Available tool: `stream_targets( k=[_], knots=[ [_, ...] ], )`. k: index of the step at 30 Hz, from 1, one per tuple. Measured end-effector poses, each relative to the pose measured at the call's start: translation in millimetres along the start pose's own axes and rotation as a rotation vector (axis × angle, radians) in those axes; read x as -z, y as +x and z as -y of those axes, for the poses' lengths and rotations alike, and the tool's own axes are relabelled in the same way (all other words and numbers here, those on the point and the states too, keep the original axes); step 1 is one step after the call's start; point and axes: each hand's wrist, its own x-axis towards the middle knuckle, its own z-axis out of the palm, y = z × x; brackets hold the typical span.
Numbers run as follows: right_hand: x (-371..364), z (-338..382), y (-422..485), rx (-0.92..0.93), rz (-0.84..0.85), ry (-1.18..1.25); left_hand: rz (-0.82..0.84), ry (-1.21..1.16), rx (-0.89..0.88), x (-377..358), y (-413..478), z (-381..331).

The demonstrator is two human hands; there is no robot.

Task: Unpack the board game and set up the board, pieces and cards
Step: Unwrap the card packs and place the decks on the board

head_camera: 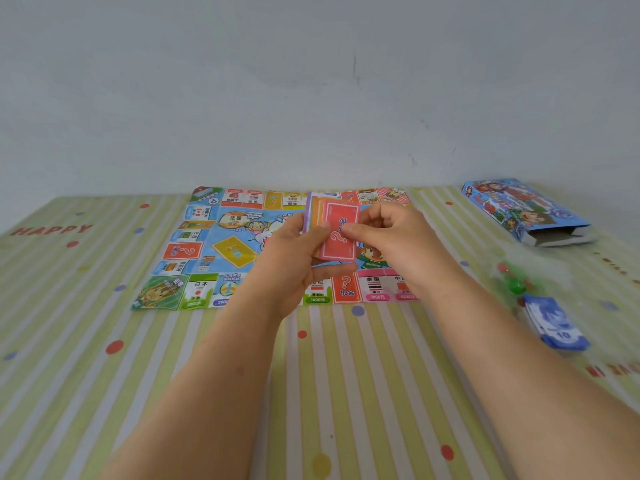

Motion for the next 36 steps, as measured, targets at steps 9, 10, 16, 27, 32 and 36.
stream_targets(
  k=[9,10,16,27,32,36],
  knots=[
    [1.9,-3.4,1.7,0.031,-0.039,-0.047,0.071,-0.019,0.014,-0.1,0.7,1.5],
    [1.5,-3.2,1.2,0.033,-0.041,-0.050,0.048,-0.007,0.003,0.1,1.5,2.2],
    [1.2,0.2,-1.6,0.004,-0.014,-0.002,-0.032,0.041,-0.036,0.7,1.8,2.4],
    [2.9,-1.3,-2.7,-0.005,-0.044,0.020,-0.068,0.067,0.000,1.0,3.9,3.5],
    [5.6,-3.0,0.2,-0.045,-0.051,0.013,-0.119,0.083,-0.018,2.9,4.8,4.1],
    [6.0,-2.1,-0.2,-0.045,0.011,-0.035,-0.186,0.099,-0.012,4.9,4.2,1.4]
  ],
)
